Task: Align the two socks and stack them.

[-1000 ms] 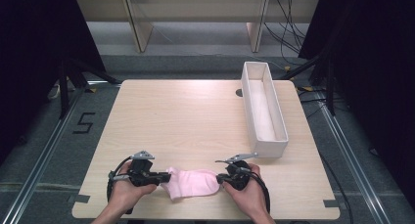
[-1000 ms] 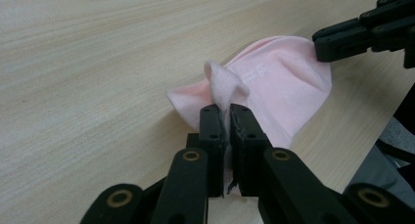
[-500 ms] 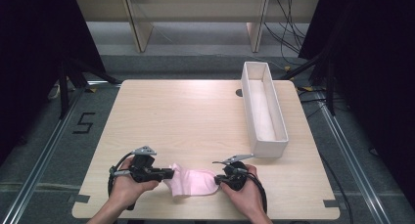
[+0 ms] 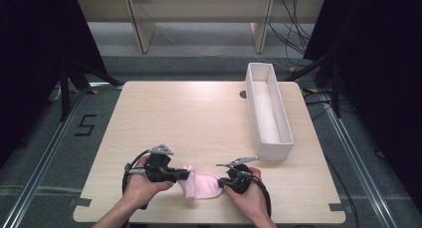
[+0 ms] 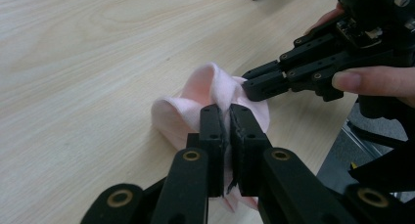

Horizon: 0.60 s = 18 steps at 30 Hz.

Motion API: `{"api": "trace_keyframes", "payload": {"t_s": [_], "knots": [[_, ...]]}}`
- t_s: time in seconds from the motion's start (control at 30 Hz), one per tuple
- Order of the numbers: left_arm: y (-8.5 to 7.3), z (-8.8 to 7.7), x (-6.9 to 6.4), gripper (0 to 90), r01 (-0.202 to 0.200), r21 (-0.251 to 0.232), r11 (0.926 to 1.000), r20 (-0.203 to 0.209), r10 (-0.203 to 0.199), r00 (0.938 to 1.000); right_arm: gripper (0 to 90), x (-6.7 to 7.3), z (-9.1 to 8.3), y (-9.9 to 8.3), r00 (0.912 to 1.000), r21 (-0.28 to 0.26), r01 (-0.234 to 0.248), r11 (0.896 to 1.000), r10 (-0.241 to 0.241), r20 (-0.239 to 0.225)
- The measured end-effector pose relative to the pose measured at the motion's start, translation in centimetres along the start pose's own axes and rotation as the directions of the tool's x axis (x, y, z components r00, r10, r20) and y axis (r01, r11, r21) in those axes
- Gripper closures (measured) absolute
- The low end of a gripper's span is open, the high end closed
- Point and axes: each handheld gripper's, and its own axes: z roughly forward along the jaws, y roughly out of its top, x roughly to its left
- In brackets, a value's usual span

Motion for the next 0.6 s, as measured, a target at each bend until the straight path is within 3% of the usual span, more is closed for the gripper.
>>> {"api": "trace_keyframes", "payload": {"t_s": [0.37, 0.6], "knots": [[1.1, 2.6, -0.8, 84.6, -0.004, 0.035, 0.9994, 0.022, 0.003, 0.9997, 83.4, 0.0, 0.1, 0.0, 1.0, 0.0, -0.006, 1.0, 0.006, -0.006], [1.4, 4.4, -1.0, 84.4, -0.014, 0.095, 0.9954, 0.034, 0.011, 0.9994, 83.2, 0.0, 0.1, -0.1, 0.9999, 0.001, -0.005, 1.0, 0.005, -0.013]]}}
